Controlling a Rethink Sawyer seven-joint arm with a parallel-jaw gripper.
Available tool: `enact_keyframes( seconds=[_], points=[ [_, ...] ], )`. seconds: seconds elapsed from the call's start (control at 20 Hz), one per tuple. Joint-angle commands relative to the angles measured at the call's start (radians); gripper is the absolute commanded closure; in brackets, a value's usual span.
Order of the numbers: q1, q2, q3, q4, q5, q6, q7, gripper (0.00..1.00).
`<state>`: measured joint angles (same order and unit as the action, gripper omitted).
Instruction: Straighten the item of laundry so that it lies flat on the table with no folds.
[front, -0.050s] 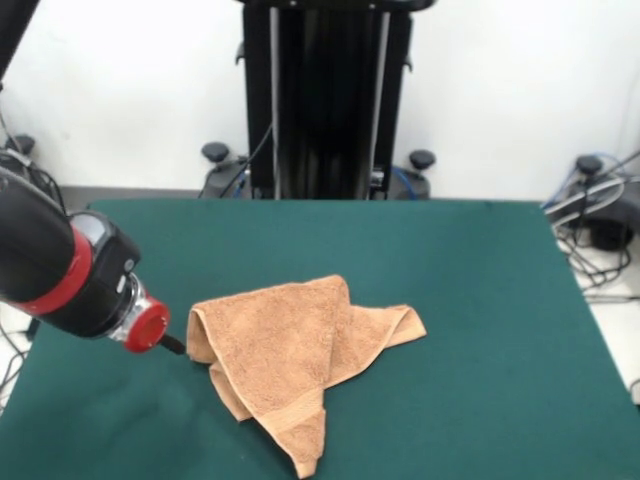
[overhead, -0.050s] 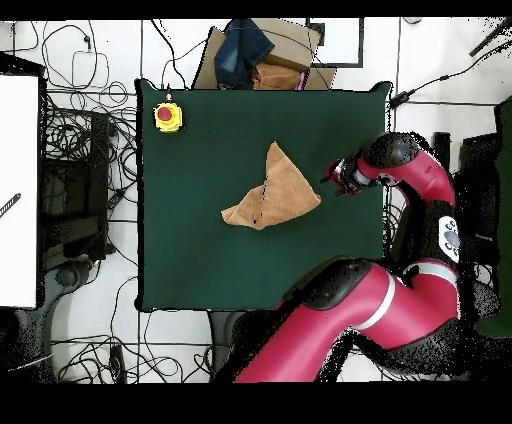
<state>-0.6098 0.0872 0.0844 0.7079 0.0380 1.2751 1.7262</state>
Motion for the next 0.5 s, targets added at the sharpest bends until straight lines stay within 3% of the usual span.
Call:
enact_keyframes(
  seconds=[0.05, 0.5],
  points=[
    [0.042, 0.057, 0.130, 0.035, 0.021, -0.061, -0.038, 0.00],
    [0.037, 0.042, 0.149, 0.090, 0.022, -0.094, -0.036, 0.00]
  ],
)
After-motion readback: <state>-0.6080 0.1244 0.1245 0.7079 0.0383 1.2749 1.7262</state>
